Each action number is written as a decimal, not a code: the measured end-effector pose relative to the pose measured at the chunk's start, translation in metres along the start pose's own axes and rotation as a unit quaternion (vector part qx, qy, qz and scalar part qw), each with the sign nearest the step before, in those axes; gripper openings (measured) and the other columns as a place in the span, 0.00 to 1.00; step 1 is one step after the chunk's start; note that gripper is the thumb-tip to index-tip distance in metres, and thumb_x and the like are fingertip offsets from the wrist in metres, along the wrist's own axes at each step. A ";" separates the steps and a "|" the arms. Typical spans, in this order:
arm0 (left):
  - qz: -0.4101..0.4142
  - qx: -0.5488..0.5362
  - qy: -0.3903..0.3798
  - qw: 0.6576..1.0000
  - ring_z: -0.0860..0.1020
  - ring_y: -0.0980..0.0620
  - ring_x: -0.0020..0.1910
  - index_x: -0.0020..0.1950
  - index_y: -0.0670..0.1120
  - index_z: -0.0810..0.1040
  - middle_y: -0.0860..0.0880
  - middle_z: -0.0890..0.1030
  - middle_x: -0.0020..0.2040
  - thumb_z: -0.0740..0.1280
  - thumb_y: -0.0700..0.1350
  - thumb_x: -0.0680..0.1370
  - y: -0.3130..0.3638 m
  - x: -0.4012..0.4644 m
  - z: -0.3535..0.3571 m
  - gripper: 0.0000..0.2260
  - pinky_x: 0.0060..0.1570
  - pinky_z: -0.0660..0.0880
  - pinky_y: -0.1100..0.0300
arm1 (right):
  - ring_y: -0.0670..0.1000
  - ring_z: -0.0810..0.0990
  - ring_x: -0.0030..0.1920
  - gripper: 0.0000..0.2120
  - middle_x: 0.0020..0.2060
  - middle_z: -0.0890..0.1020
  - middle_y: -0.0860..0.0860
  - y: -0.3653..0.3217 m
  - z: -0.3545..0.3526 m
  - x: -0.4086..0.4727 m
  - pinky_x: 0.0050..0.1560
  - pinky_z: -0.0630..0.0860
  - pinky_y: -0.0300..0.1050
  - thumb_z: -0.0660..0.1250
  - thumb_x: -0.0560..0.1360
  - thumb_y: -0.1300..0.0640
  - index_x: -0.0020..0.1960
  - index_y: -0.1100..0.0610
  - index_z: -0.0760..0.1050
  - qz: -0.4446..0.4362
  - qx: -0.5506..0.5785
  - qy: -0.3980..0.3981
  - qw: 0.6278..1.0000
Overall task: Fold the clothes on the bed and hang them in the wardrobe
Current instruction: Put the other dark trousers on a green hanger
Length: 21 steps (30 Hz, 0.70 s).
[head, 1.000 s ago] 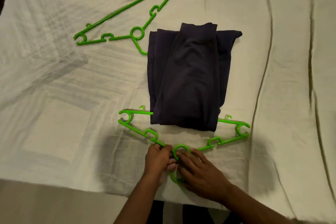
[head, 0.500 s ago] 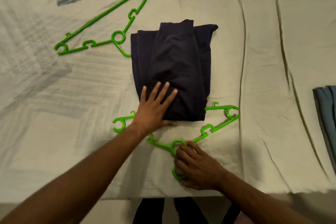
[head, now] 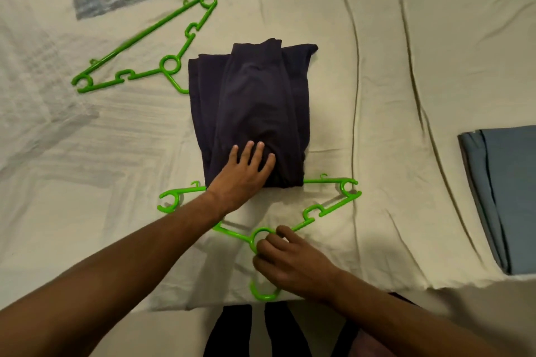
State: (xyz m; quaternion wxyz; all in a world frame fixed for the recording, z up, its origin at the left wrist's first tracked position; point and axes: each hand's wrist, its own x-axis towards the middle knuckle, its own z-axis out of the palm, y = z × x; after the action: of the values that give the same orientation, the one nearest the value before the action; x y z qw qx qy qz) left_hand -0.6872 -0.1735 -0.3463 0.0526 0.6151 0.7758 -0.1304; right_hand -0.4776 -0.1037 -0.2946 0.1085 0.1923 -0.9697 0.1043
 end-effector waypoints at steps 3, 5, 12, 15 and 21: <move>-0.006 -0.004 -0.078 0.997 0.63 0.30 0.74 0.79 0.40 0.53 0.31 0.60 0.77 0.60 0.40 0.82 -0.003 0.007 -0.027 0.28 0.67 0.67 0.33 | 0.54 0.72 0.39 0.08 0.42 0.76 0.53 0.012 -0.033 0.018 0.45 0.73 0.49 0.61 0.80 0.64 0.47 0.55 0.76 0.012 0.030 0.004 0.999; 0.002 -0.037 -0.137 0.990 0.62 0.34 0.75 0.80 0.41 0.50 0.35 0.58 0.78 0.59 0.39 0.81 -0.012 0.011 -0.057 0.30 0.69 0.67 0.38 | 0.55 0.75 0.40 0.09 0.44 0.78 0.53 0.023 -0.063 0.027 0.45 0.73 0.49 0.62 0.78 0.66 0.51 0.55 0.77 0.043 0.071 0.003 0.997; 0.027 -0.240 -0.252 0.937 0.78 0.44 0.57 0.71 0.47 0.70 0.41 0.79 0.62 0.66 0.48 0.81 -0.046 0.047 -0.188 0.19 0.53 0.71 0.56 | 0.47 0.81 0.41 0.13 0.44 0.85 0.48 0.081 -0.212 0.069 0.39 0.78 0.49 0.73 0.71 0.65 0.53 0.54 0.81 0.234 0.254 0.049 0.937; 0.036 -0.347 -0.292 0.891 0.76 0.49 0.60 0.69 0.45 0.75 0.46 0.78 0.63 0.70 0.49 0.79 -0.062 0.053 -0.257 0.19 0.50 0.69 0.68 | 0.49 0.84 0.42 0.11 0.43 0.85 0.48 0.105 -0.274 0.090 0.43 0.80 0.53 0.73 0.72 0.57 0.54 0.49 0.79 0.295 0.285 0.086 0.908; -0.052 -0.597 -0.135 0.789 0.83 0.44 0.48 0.54 0.41 0.82 0.41 0.86 0.48 0.56 0.60 0.83 -0.100 0.042 -0.377 0.25 0.47 0.78 0.54 | 0.45 0.85 0.42 0.16 0.41 0.85 0.49 0.135 -0.372 0.123 0.53 0.81 0.46 0.73 0.74 0.65 0.57 0.52 0.74 0.368 0.317 0.154 0.860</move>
State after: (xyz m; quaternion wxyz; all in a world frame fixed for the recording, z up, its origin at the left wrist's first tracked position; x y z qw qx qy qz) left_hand -0.7641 -0.0546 0.0192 0.5069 0.3958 0.7151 0.2740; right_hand -0.5783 0.0658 0.0694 0.1434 -0.1734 -0.8555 0.4664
